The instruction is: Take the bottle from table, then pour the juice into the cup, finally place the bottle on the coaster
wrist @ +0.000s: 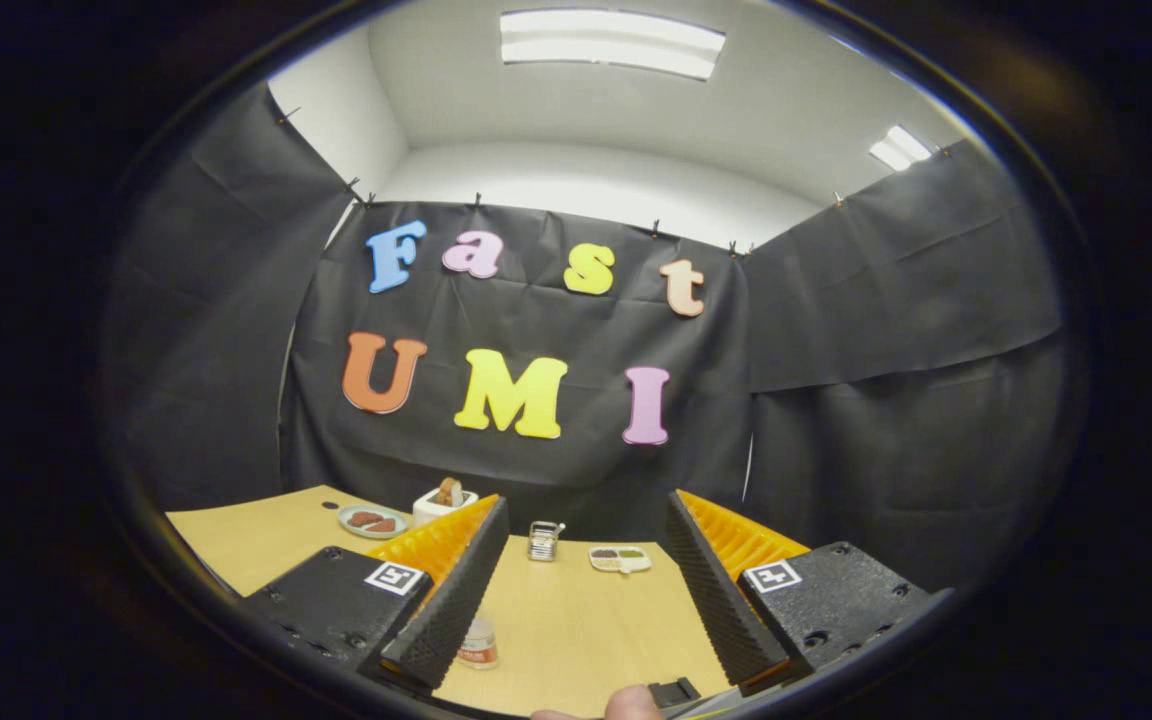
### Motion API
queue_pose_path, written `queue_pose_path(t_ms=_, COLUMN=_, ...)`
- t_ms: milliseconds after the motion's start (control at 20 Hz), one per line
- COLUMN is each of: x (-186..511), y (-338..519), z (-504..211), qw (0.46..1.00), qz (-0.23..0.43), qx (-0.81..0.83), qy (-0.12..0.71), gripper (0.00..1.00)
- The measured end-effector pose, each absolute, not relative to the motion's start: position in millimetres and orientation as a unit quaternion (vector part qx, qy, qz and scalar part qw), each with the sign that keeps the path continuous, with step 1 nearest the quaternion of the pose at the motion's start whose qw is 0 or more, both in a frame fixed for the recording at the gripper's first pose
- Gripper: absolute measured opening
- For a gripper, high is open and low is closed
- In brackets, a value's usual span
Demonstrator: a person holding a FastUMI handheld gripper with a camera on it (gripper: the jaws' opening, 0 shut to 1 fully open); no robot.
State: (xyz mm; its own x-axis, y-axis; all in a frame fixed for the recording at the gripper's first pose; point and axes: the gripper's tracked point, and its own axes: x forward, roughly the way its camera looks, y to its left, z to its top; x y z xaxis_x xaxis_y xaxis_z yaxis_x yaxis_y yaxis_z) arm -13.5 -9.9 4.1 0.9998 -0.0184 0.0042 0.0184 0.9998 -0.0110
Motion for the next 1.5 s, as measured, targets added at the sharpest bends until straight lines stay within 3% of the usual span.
queue_pose_path(t_ms=850, x=-11, y=12, z=-27, qw=0.998, qz=0.046, qx=0.018, qy=0.033, gripper=1.0)
queue_pose_path(t_ms=1500, x=-3, y=65, z=-168, qw=0.978, qz=0.107, qx=0.043, qy=0.172, gripper=1.0)
